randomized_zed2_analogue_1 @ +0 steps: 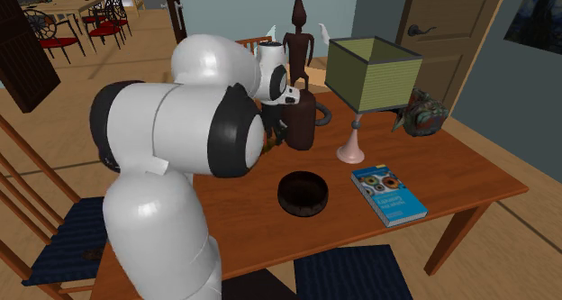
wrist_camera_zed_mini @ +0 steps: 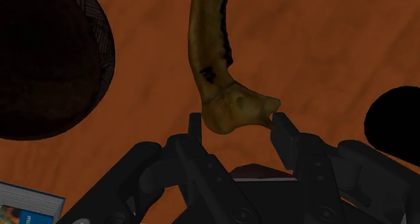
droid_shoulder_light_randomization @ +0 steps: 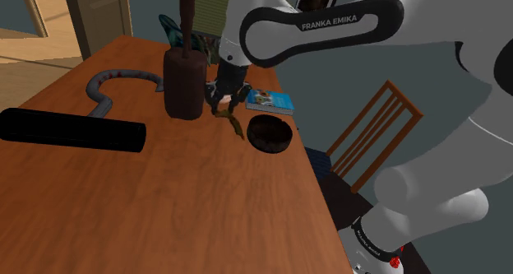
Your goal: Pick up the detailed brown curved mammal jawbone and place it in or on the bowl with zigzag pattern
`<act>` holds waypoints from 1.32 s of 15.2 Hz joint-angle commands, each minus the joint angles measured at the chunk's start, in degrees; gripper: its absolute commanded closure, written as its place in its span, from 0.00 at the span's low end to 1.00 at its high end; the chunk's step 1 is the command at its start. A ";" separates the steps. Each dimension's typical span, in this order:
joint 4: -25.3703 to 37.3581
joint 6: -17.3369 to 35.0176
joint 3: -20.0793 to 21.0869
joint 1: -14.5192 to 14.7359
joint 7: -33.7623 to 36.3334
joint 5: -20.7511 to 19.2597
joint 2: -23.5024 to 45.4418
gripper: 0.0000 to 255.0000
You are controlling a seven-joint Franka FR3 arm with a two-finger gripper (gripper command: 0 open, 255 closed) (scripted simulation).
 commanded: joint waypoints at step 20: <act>-16.03 5.57 -16.09 -4.99 -30.67 16.72 -15.49 1.00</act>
